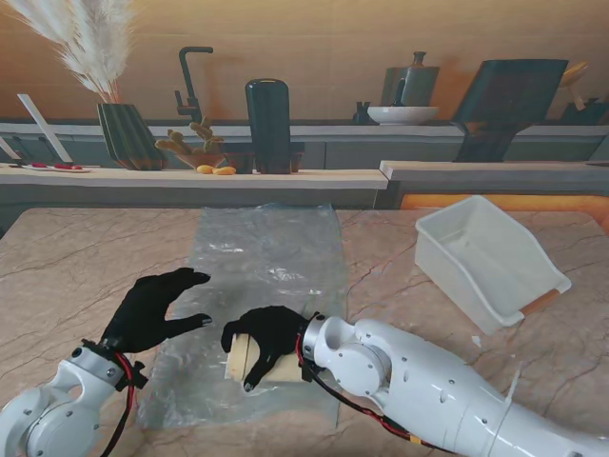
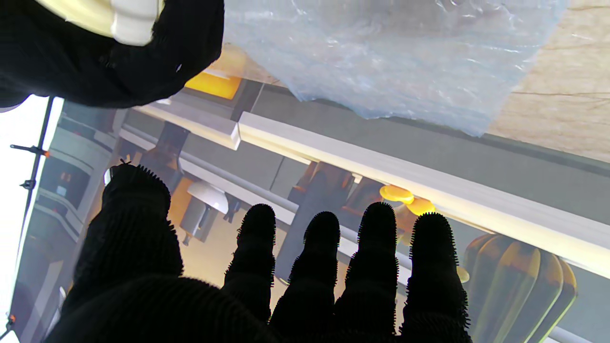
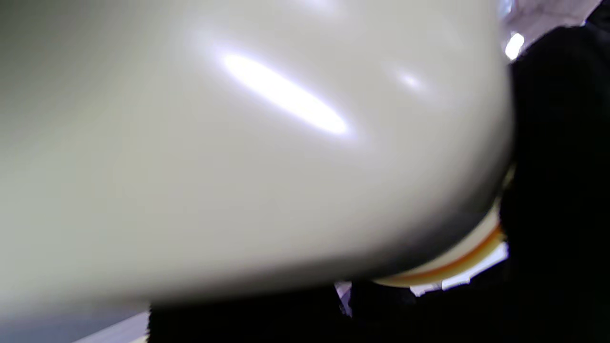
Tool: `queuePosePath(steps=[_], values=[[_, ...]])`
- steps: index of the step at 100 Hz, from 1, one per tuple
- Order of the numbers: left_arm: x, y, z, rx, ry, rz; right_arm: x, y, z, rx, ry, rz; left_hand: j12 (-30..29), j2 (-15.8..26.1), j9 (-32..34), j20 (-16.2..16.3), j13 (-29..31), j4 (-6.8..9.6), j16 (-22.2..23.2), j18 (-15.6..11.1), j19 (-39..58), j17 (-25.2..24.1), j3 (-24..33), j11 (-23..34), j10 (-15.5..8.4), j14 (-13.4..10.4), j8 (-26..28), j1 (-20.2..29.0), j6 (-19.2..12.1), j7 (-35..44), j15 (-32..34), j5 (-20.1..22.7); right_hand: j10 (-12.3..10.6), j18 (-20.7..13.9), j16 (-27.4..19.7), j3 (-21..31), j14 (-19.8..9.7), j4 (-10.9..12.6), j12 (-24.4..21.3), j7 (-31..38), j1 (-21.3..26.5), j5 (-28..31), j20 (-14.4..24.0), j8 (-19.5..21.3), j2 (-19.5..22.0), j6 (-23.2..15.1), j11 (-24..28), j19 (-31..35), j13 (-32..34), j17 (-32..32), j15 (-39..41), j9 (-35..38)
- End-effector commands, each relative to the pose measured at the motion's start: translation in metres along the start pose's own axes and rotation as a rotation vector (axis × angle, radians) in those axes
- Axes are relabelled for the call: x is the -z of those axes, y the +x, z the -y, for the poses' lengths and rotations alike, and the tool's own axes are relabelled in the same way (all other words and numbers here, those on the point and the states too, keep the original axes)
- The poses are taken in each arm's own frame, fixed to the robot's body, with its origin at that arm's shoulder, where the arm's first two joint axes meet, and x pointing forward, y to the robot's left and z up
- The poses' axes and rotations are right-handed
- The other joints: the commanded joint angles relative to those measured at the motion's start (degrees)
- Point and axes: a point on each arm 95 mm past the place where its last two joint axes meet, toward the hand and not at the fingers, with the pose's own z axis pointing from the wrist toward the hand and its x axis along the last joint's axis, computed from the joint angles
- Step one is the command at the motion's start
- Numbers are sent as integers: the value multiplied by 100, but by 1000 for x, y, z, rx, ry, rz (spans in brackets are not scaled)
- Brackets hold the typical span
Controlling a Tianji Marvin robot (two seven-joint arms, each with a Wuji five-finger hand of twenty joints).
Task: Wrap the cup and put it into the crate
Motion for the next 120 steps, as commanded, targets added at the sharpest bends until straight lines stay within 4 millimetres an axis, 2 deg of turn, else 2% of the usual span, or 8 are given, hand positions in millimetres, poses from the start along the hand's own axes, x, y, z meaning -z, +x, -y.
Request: queuePosePath(steps=[1, 14, 19, 21, 41, 73, 98, 120], values=[[6, 0, -4, -2, -19, -1, -4, 1, 0, 8, 19, -16, 48, 51, -52, -9, -15, 90, -1, -1, 30, 4, -66, -60, 5, -55, -36, 16, -11, -3, -50, -94, -340, -600, 640, 3311, -461, 779, 152, 422, 1717, 699, 111, 151, 939, 237, -41, 193, 271, -166, 844, -184], [8, -2, -3, -3, -20, -10, -4, 1, 5, 25, 95, -31, 57, 42, -35, -3, 0, 87, 2, 14, 45, 9, -70, -44, 2, -58, -27, 20, -18, 22, -41, -76, -336, -299, 315, 2466, -319, 1378, -251, -91, 1090, 184, -153, 65, 1565, 394, -601, -536, -583, -1079, -217, -975], [9, -2, -4, 4, -21, -13, -3, 2, 6, 28, 117, -34, 57, 45, -38, -2, -8, 87, 2, 11, 47, 4, -70, -44, 0, -52, -25, 20, -9, 26, -45, -77, -354, -148, 142, 2058, -185, 1778, -406, -478, 844, 61, -200, 394, 1720, 424, -850, -795, -904, -1474, -655, -1173], [9, -2, -4, 8, -21, -15, -3, 2, 7, 30, 121, -35, 57, 43, -41, -1, -8, 87, 2, 12, 49, 4, -68, -45, -2, -55, -25, 26, -11, 28, -44, -77, -359, -53, 54, 1955, -122, 1822, -486, -618, 722, 6, -246, 489, 1701, 431, -990, -928, -1008, -1627, -860, -1223], [10, -2, -6, 27, -38, -17, -1, 6, 7, 53, 120, -48, 59, 37, -36, 6, -5, 87, 2, 29, 62, -1, -69, -42, -7, -64, -24, 23, -15, 32, -47, -81, -322, 382, -249, 1415, 96, 1438, -895, -1165, -62, -470, -571, 381, 1622, 519, -1686, -1688, -1334, -2145, -1726, -1523], [9, -5, -4, 23, -67, -33, 3, 9, 2, 42, 129, -51, 58, -46, -62, -1, -39, 91, -4, 22, 22, -31, -72, -53, -10, -81, -27, 19, -43, 18, -71, -120, -308, 443, -570, 753, 242, 1396, -1107, -1543, -324, -941, -612, 295, 1936, 630, -2067, -2116, -1637, -2263, -2490, -1897], [17, -2, 0, -92, -150, -91, 9, 10, -3, 28, 102, -45, 29, -399, -343, -112, -395, 133, -128, -31, -420, -229, -46, -140, -65, -214, -66, -305, 16, -95, -320, -321, -319, 449, -656, 555, 290, 1361, -1156, -1672, -535, -1130, -584, 269, 2081, 634, -2183, -2243, -1729, -2281, -2680, -2018], [22, 7, -4, -177, -187, -146, 14, 10, -8, 26, 67, -35, 18, -388, -524, -137, -599, 143, -217, -79, -714, -262, 20, -171, -97, -282, -85, -296, 1, -135, -450, -449, -312, 431, -686, 499, 261, 1343, -1169, -1706, -620, -1135, -566, 269, 2145, 646, -2220, -2353, -1711, -2270, -2743, -2017]])
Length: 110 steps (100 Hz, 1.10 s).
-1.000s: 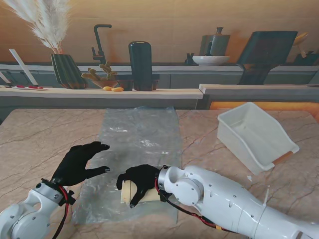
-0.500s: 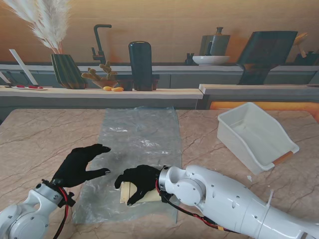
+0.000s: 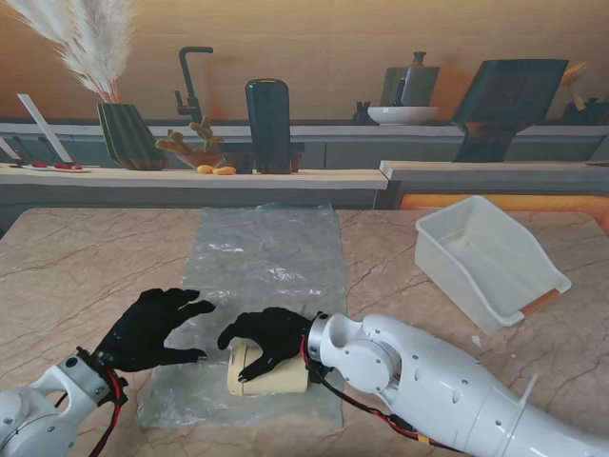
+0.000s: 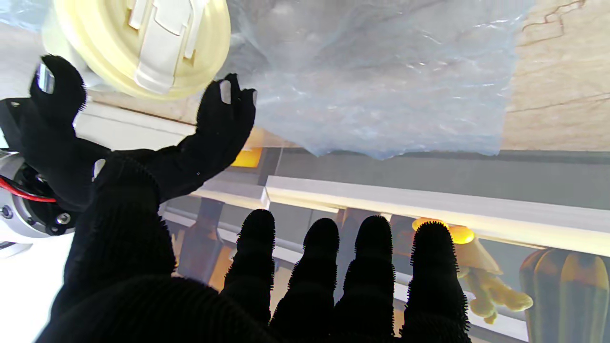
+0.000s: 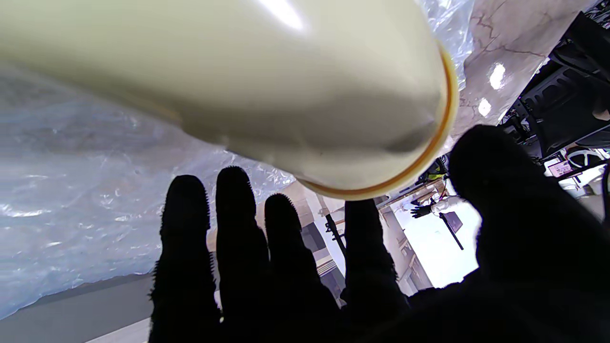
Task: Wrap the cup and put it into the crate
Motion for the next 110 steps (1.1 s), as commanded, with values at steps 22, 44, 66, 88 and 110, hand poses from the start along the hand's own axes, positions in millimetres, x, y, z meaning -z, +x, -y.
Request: queuePosePath(steps=[22, 44, 66, 88, 110], values=[[-1, 14, -4, -13, -4, -63, 6, 2, -3, -5, -26, 10, 9, -75, -331, -45, -259, 133, -126, -92, -313, -72, 29, -147, -103, -143, -43, -66, -10, -58, -123, -260, -41, 38, -87, -162, 43, 133, -25, -70, -215, -170, -7, -13, 272, -78, -86, -230, -122, -49, -124, -154], [1, 21, -3, -71, -46, -101, 10, -3, -6, 1, -56, 31, -53, -15, -772, -65, -605, 140, -231, -183, -563, -236, 17, -230, -137, -197, -76, -116, -47, -105, -261, -603, -35, 4, -73, -192, -35, 127, -11, -83, -292, -154, -17, 1, 372, -75, -66, -393, -138, -112, -104, -124], [8, 29, -4, -163, -82, -147, 13, -6, -8, -9, -76, 53, -100, 76, -1069, -46, -821, 162, -357, -192, -875, -248, 39, -140, -164, -239, -108, -179, -22, -50, -292, -954, -34, -17, -63, -199, -55, 124, -7, -86, -301, -149, -17, 13, 402, -65, -60, -505, -160, -130, -91, -129], [13, 36, -12, -180, -142, -167, 18, -6, -10, 2, -104, 65, -143, 109, -1411, -4, -1060, 160, -422, -235, -987, -331, -14, -142, -169, -270, -161, -378, 93, -80, -358, -1237, -30, -18, -65, -202, -52, 124, -8, -93, -315, -135, -1, 18, 414, -71, -64, -574, -163, -123, -96, -111], [13, 43, -20, -194, -158, -197, 24, -6, -11, 18, -122, 81, -262, 63, -1607, 31, -1303, 191, -616, -226, -1172, -406, 25, -62, -168, -274, -375, -935, 125, -214, -444, -1323, -27, -10, -65, -207, -49, 126, -7, -100, -314, -130, 27, 24, 422, -63, -62, -617, -159, -111, -95, -97]])
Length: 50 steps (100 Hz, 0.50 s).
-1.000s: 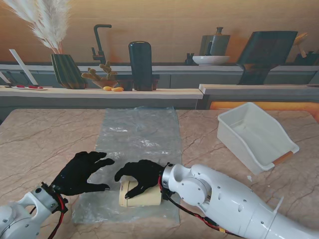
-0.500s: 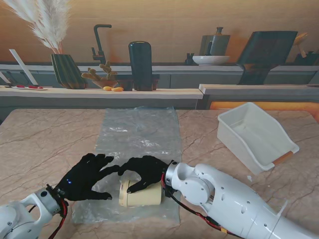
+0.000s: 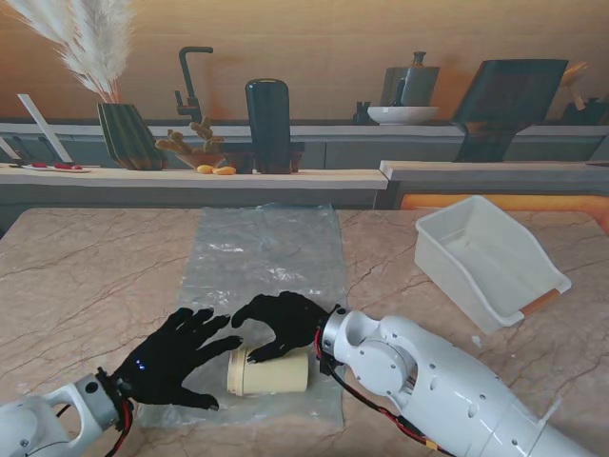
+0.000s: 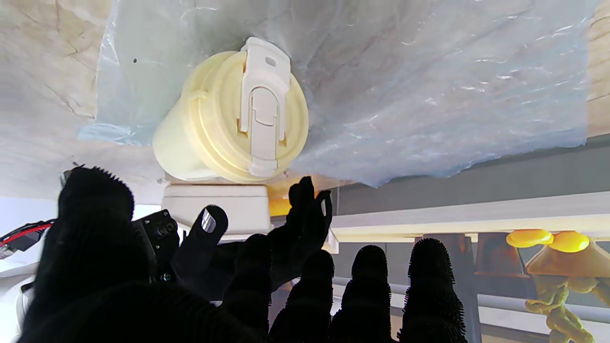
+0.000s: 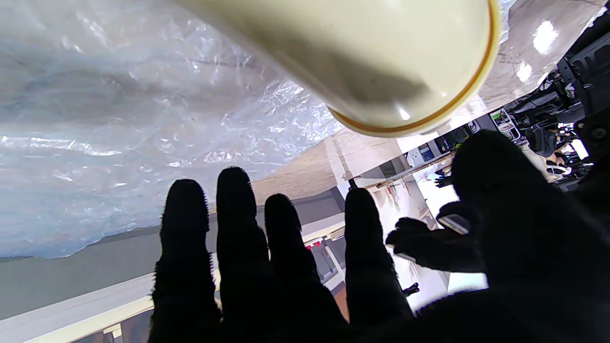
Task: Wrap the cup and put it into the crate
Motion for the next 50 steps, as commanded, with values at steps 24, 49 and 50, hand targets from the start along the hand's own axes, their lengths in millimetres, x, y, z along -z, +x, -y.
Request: queuePosePath(steps=[24, 49, 50], values=[[14, 15, -4, -71, -81, -43, 4, 1, 1, 9, -13, 17, -148, 76, -393, 28, -343, 191, -246, -98, -329, -133, 61, 15, -58, -77, -185, -172, 79, -203, -155, -282, -23, -8, -34, -64, -36, 133, -2, -99, -233, -122, 55, 29, 242, -56, -64, -147, -159, -45, -42, -99], [23, 21, -19, -54, -97, -44, 8, 2, 1, 21, -23, 21, 103, -13, -137, 197, -106, 196, -75, -100, -153, -52, 182, 313, -99, -148, 74, -174, -118, 371, 203, -249, -26, -15, -32, -65, -50, 138, -4, -103, -232, -104, 79, 31, 246, -62, -67, -172, -158, -59, -41, -85], [23, 21, -19, -55, -94, -44, 8, 2, 1, 21, -23, 21, 127, -15, -110, 225, -57, 194, -45, -102, -104, -28, 189, 337, -102, -155, 89, -186, -118, 400, 241, -238, -26, -15, -32, -65, -48, 138, -4, -103, -232, -105, 80, 31, 245, -62, -67, -172, -159, -59, -42, -86]])
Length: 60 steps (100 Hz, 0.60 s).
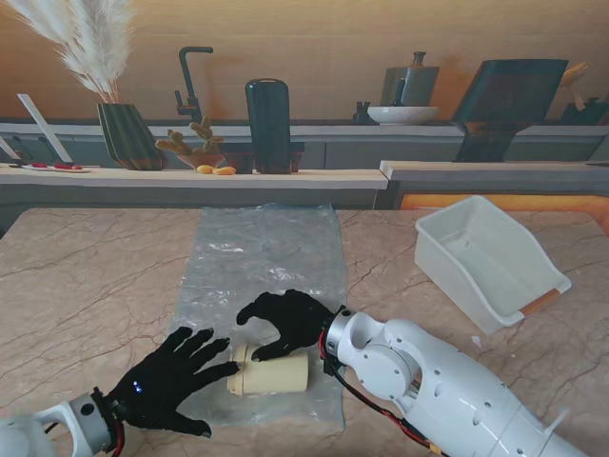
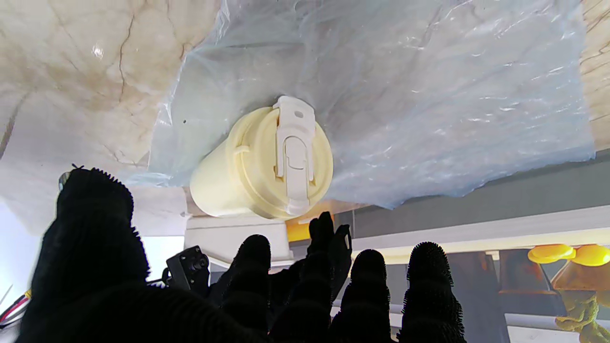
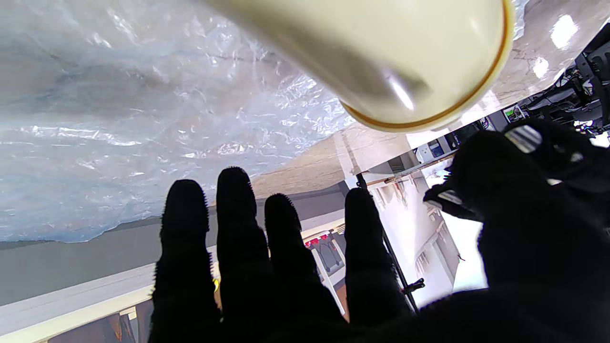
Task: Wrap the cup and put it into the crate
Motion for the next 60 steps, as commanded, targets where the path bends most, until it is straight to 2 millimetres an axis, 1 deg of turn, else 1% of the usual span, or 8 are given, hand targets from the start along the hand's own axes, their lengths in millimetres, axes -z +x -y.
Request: queuePosePath(steps=[1, 8, 17, 27, 36, 45, 53, 60], values=[[4, 4, -11, -1, -8, -4, 1, 4, 1, 0, 1, -7, 223, -36, 53, 320, 211, 193, 250, -23, 281, 77, 120, 259, -85, -86, 183, -128, -30, 381, 268, -146, -26, -15, -32, -65, -42, 138, -3, -97, -231, -101, 81, 31, 243, -62, -67, -132, -159, -60, -42, -86], [5, 4, -12, -13, 47, -2, 1, 4, 1, 5, -1, -6, 572, -160, 421, 1067, 536, 165, 814, -39, 1500, 103, 382, 612, -24, -66, 395, -303, 142, 770, 719, 40, -26, -7, -30, -64, -50, 139, -3, -99, -228, -98, 88, 31, 246, -61, -67, -135, -153, -56, -40, -78], [8, 4, -12, -41, 116, 1, 2, 4, 0, 9, -3, -4, 1003, -325, 659, 1664, 762, 115, 1526, -131, 2913, 111, 938, 1100, -72, -41, 760, -708, 327, 1429, 1419, 146, -27, -6, -29, -65, -54, 142, -4, -102, -221, -97, 95, 32, 247, -65, -69, -142, -152, -55, -41, -72], [12, 4, -12, -70, 143, -1, 2, 3, 0, 11, -7, -1, 1520, -324, 969, 2098, 994, 77, 2267, -281, 4099, 265, 1214, 1593, -167, -45, 1160, -1044, 369, 1947, 2166, 121, -26, -8, -29, -67, -54, 145, -4, -102, -217, -93, 103, 34, 251, -62, -72, -153, -153, -62, -43, -73], [15, 7, -14, -61, 134, 1, 2, 4, -1, 11, -8, 1, 1673, -265, 1056, 2253, 1068, 79, 2553, -339, 4531, 338, 1140, 1723, -180, -30, 1233, -1137, 379, 2012, 2444, 89, -29, -6, -28, -67, -51, 148, -3, -105, -207, -93, 112, 35, 256, -59, -70, -157, -149, -56, -42, -68], [16, 10, -18, -43, 120, 1, 1, 4, 0, 10, -9, 2, 1560, -164, 820, 2010, 871, 106, 2408, -245, 4206, 169, 946, 1519, -146, -42, 980, -1090, 335, 1665, 2149, -46, -24, -9, -27, -74, -63, 151, -2, -101, -207, -83, 120, 38, 256, -65, -66, -162, -142, -51, -41, -54], [14, 12, -21, -38, 115, -5, 1, 4, 1, 8, -9, 3, 1046, -9, 333, 1122, 499, 154, 1525, 22, 3014, -189, 597, 1039, -90, -40, 461, -917, 242, 1129, 1288, -281, -17, -10, -27, -76, -58, 154, -3, -103, -199, -88, 126, 39, 254, -60, -70, -166, -146, -48, -44, -56], [11, 14, -23, -42, 120, -14, 2, 4, 1, 7, -8, 5, 788, 59, 71, 581, 250, 181, 1071, 131, 2347, -359, 483, 857, -50, -40, 229, -809, 253, 737, 838, -286, -28, -12, -27, -80, -55, 155, -3, -102, -200, -85, 131, 41, 258, -60, -70, -170, -145, -50, -44, -54]])
